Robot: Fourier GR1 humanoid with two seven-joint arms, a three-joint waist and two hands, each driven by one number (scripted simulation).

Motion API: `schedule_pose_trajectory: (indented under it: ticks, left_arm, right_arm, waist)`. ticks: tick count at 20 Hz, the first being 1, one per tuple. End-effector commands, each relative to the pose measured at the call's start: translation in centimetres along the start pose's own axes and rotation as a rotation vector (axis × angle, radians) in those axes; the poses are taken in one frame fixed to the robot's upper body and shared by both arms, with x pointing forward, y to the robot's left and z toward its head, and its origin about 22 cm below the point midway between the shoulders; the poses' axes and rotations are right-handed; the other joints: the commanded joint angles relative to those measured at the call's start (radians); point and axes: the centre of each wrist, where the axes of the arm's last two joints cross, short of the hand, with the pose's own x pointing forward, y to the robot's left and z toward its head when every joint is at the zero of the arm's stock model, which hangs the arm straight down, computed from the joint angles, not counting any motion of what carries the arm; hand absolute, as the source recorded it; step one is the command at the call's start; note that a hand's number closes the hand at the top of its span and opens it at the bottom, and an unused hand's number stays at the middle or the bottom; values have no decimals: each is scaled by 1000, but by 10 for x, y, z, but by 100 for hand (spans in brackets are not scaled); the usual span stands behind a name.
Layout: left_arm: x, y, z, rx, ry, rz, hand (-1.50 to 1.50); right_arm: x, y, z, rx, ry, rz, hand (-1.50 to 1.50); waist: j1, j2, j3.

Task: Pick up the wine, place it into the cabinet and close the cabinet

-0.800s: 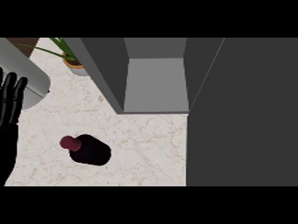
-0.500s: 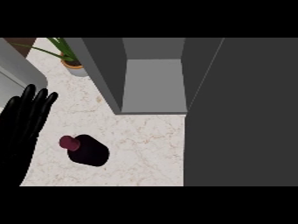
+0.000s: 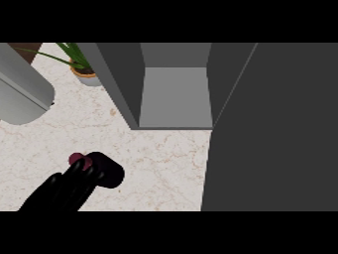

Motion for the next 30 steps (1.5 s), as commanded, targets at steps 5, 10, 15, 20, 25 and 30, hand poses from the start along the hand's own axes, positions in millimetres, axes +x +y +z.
schedule_pose_trajectory:
  ticks: [5,10,15,20,25,30]
  left_arm:
    - [41,-29,3,-40,-1,31,-150]
    - [48,-52,5,-14,-9,51,-150]
    - [56,-53,10,-24,28,69,-150]
    - [61,-55,2,40,-9,53,-150]
    - [60,-50,8,94,26,50,-150]
    - [59,-44,14,126,88,77,-150]
  right_arm:
    - [24,5,17,14,23,-33,-150]
    - [35,12,-3,-6,11,-25,-150]
    - [49,5,4,10,12,-20,-150]
    - [55,10,9,5,25,-31,-150]
    - [48,15,0,10,4,-30,-150]
    - [53,20,-11,-8,14,-33,-150]
  waist:
    - [0,1,0]
    - [11,-1,0]
    - [9,-2,0]
    - [2,-4,1]
    - [10,-3,0]
    - [11,0,-1]
